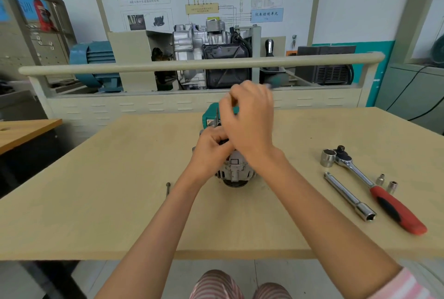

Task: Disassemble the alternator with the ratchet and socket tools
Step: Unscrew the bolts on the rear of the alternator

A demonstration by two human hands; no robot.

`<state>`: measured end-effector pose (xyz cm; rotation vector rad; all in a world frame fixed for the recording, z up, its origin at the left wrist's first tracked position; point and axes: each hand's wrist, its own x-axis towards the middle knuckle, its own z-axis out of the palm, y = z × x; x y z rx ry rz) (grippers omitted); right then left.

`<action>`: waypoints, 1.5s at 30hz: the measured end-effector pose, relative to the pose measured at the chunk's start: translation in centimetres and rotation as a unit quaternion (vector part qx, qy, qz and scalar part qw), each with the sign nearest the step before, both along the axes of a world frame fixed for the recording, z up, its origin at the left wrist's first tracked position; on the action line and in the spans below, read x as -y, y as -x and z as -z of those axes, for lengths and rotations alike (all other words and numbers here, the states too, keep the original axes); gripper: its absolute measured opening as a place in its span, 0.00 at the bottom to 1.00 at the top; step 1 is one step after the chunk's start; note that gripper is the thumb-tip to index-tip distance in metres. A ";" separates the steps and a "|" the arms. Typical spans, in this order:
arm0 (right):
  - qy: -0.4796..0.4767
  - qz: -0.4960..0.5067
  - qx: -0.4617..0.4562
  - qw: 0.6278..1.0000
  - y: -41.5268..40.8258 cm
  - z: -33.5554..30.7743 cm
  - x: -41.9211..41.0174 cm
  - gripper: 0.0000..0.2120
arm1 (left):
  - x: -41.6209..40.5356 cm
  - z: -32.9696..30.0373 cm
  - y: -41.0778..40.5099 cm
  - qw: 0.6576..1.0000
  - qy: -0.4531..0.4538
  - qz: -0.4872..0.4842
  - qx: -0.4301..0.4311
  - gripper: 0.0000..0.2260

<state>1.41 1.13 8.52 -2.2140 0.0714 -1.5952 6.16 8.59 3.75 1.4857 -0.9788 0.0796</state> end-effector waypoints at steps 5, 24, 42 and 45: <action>-0.069 -0.004 0.015 0.998 0.4 -0.7 -0.4 0.14 | 0.2 0.0 0.2 1.000 -0.012 0.004 0.014 0.22; -0.195 -0.268 -0.043 0.942 0.2 -2.1 1.3 0.20 | 0.1 -0.4 0.6 0.997 -0.037 0.022 0.064 0.13; -0.265 -0.392 -0.071 0.878 -1.1 -2.8 0.2 0.28 | 0.1 -0.2 0.2 0.996 -0.060 0.008 0.063 0.16; -0.271 -0.399 -0.061 0.874 -1.5 -2.5 -0.2 0.31 | 0.0 -0.1 0.1 0.996 -0.044 0.009 0.081 0.13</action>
